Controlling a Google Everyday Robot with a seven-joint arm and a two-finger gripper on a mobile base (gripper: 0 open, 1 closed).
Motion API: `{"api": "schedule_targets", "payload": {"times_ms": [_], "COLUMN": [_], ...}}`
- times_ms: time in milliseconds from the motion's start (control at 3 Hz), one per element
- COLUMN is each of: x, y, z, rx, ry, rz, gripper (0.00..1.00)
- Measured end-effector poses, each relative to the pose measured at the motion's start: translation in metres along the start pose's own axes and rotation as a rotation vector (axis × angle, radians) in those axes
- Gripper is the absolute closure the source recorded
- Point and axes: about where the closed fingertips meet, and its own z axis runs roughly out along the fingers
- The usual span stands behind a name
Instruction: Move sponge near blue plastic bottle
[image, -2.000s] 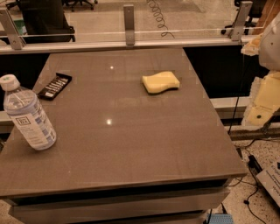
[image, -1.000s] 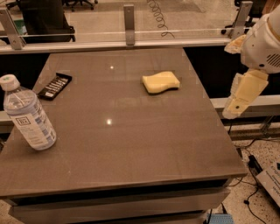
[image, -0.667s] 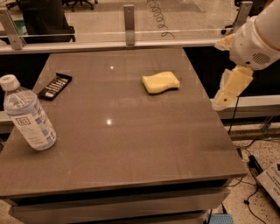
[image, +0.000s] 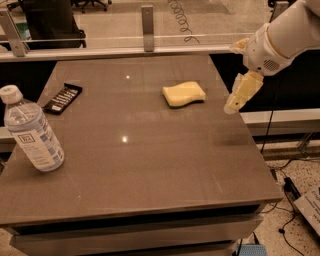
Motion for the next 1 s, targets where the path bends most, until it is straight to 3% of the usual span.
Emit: {"api": "schedule_targets", "payload": {"times_ms": [1000], "x": [-0.016], "y": [-0.034], "z": [0.072], "rx": [-0.038], "ry": [-0.093], "rz": [0.018], "gripper": [0.0]}}
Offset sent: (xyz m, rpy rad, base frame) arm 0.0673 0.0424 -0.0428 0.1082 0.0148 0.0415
